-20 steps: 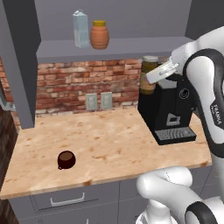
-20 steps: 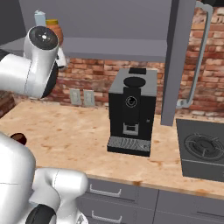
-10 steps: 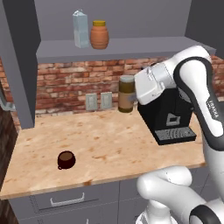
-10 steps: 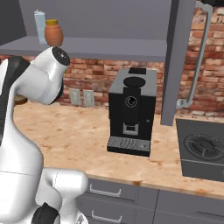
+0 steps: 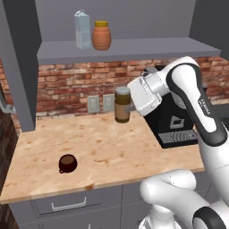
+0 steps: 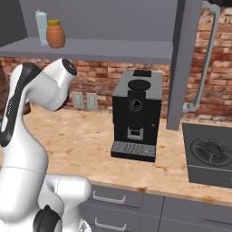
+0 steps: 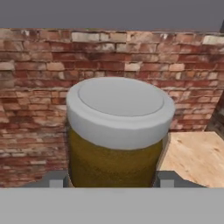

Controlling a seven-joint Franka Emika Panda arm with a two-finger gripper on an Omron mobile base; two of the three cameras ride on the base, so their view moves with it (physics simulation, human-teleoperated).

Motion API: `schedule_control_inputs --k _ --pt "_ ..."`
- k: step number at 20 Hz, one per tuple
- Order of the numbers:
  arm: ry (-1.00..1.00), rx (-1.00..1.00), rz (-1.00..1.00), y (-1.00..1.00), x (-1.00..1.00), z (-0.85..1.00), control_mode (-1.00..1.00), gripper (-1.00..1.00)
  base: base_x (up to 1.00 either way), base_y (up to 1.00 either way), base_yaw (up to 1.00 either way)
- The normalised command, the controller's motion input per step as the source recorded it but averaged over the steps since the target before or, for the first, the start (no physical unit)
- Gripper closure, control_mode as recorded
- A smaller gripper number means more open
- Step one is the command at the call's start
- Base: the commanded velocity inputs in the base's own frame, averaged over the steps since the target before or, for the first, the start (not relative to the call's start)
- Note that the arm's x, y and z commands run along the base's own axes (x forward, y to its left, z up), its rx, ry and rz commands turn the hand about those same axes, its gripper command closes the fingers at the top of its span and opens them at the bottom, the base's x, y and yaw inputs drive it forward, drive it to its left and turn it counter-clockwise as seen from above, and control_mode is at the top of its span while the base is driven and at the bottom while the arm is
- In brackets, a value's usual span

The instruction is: Pick the cinnamon and honey bottle from the cabinet and place them next to the mug.

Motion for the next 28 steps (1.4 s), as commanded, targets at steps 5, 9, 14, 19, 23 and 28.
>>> schedule_control_inputs --k 5,9,14,19,23,28 --pt "-0.01 -0.02 0.0 0.09 0.0 -0.54 -1.0 1.0 0.0 0.0 0.0" --pt "0.0 -0.02 0.0 0.21 0.08 -0.73 -1.0 1.0 0.0 0.0 0.0" --pt "0.0 -0.01 0.0 0.15 0.19 -0.67 -1.0 1.0 0.0 0.0 0.0" --pt "0.0 0.0 0.0 0.05 0.29 -0.24 -1.0 1.0 0.0 0.0 0.0" --pt "0.0 0.0 0.0 0.19 0.25 -0.09 -1.0 1.0 0.0 0.0 0.0" --pt "0.03 0.0 -0.02 0.28 0.2 -0.15 -1.0 1.0 0.0 0.0 0.0"
